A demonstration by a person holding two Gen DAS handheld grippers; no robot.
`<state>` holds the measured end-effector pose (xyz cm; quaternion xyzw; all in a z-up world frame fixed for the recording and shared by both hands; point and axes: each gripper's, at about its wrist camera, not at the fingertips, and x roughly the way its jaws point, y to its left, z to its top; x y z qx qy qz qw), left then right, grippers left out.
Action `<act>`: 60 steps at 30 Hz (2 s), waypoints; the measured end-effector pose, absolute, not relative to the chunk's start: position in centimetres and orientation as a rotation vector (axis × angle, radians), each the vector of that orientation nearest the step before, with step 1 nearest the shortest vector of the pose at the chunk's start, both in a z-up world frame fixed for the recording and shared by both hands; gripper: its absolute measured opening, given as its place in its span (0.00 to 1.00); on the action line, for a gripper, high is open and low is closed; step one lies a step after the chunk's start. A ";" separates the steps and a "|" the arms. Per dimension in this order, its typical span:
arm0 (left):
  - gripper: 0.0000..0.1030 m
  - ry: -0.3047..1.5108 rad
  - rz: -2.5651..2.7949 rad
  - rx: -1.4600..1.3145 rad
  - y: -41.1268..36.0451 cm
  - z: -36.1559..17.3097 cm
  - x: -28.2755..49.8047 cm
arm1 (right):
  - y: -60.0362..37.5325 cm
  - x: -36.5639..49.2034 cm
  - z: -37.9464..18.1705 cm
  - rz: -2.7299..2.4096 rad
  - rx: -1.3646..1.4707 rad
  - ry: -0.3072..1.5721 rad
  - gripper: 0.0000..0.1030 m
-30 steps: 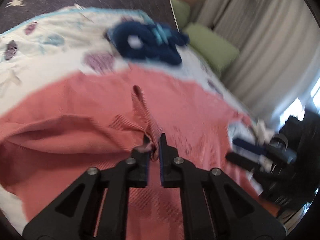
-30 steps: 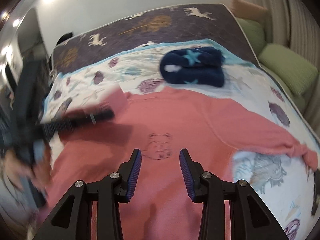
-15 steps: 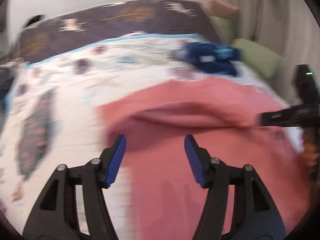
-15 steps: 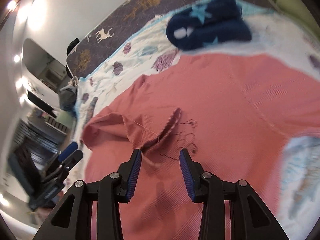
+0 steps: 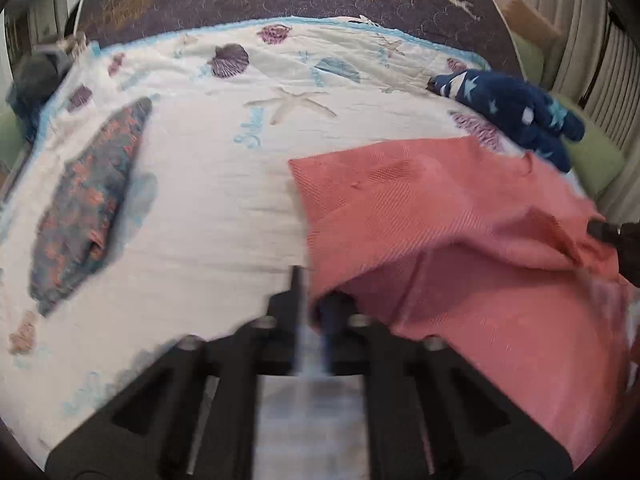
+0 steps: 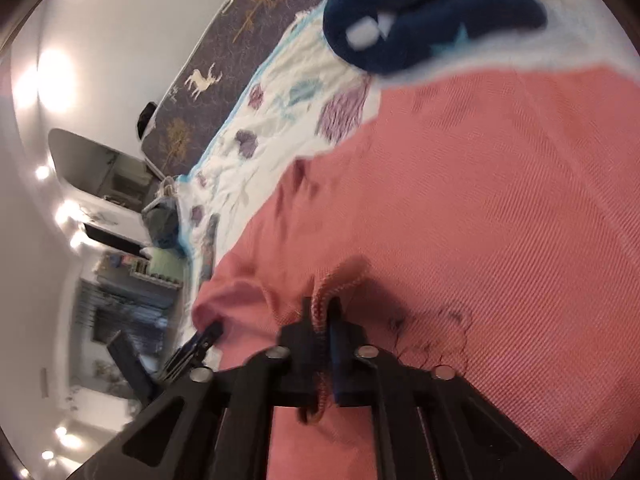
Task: Fold small clothes
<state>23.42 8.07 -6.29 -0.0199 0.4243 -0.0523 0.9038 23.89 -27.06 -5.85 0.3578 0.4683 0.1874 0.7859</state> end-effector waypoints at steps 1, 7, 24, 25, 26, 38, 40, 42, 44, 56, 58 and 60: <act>0.05 0.848 -0.103 -0.044 8.0 -5.9 22.9 | -27.5 23.5 -4.9 0.392 0.770 0.953 0.04; 0.07 0.742 -0.210 0.118 4.7 -4.0 19.2 | -32.6 19.8 1.2 0.325 0.717 0.669 0.04; 0.27 0.811 -0.155 0.192 4.8 -5.2 18.5 | -38.4 17.5 -5.9 0.084 0.775 0.893 0.15; 0.27 0.798 -0.168 0.187 4.8 -4.9 18.3 | -38.2 17.4 -5.2 0.061 0.743 0.876 0.17; 0.28 0.788 -0.187 0.181 4.7 -4.8 18.3 | -38.1 17.3 -4.8 0.053 0.714 0.859 0.18; 0.35 0.895 -0.265 0.036 4.6 -7.0 20.8 | -14.8 28.5 2.3 0.582 0.147 0.979 0.70; 0.35 0.896 -0.275 0.000 5.2 -7.0 20.9 | -10.5 30.8 1.6 0.647 0.083 1.035 0.70; 0.35 0.900 -0.283 -0.035 5.7 -7.3 21.0 | -7.6 32.1 0.7 0.670 0.023 1.064 0.71; 0.35 0.900 -0.297 -0.070 6.2 -7.4 21.1 | -5.3 33.9 -0.7 0.646 -0.036 1.094 0.71; 0.10 0.840 -0.242 -0.195 8.1 -7.3 20.3 | -2.3 37.5 -3.9 0.543 0.076 1.117 0.02; 0.10 0.862 -0.243 -0.198 8.1 -7.7 20.3 | -3.0 38.9 -4.1 0.491 0.129 1.094 0.02; 0.12 0.884 -0.252 -0.232 8.6 -8.1 20.6 | -3.9 40.0 -4.6 0.454 0.172 1.080 0.03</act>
